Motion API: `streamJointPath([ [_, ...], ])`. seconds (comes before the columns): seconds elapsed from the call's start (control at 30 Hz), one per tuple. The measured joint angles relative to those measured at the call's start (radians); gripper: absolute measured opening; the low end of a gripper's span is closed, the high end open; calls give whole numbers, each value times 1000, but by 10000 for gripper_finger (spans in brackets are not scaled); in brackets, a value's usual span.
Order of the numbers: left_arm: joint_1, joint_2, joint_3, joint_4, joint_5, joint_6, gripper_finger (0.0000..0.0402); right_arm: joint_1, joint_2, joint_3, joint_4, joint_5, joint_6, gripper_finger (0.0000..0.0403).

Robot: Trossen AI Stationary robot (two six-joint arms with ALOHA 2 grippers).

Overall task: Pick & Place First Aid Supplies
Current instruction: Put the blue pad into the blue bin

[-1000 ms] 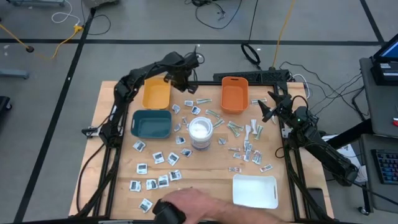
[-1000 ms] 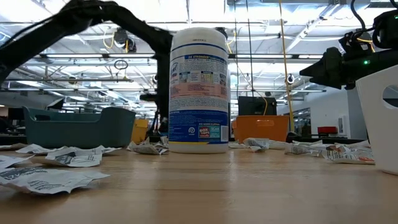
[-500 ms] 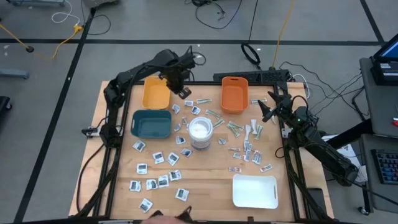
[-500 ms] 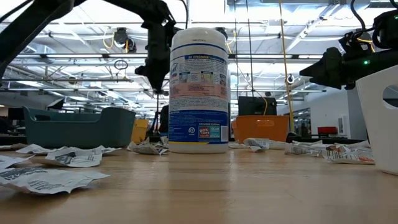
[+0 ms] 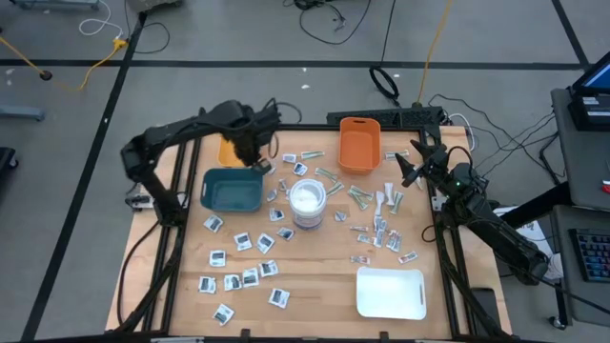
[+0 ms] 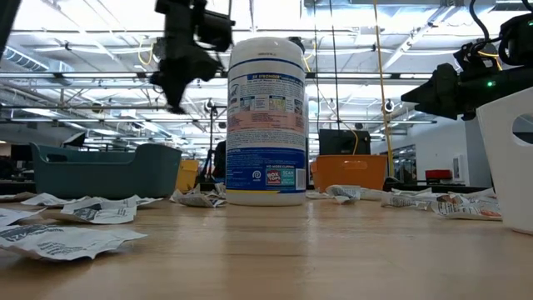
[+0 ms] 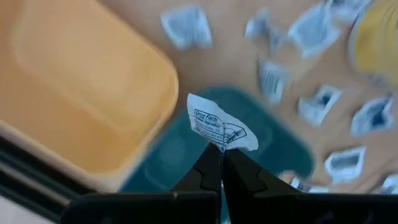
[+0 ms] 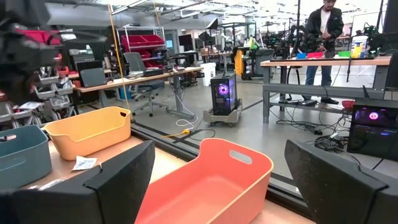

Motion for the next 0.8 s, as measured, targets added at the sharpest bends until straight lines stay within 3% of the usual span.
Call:
streamJointPath([
  [0.23, -27, -175, -236, 50, 0, -40, 0, 0, 0, 0, 0, 0, 0, 357],
  [0.47, -47, -319, -395, 60, 0, -80, 0, 0, 0, 0, 0, 0, 0, 357],
  [0.8, -50, -389, -640, 177, 0, -164, 0, 0, 0, 0, 0, 0, 0, 357],
])
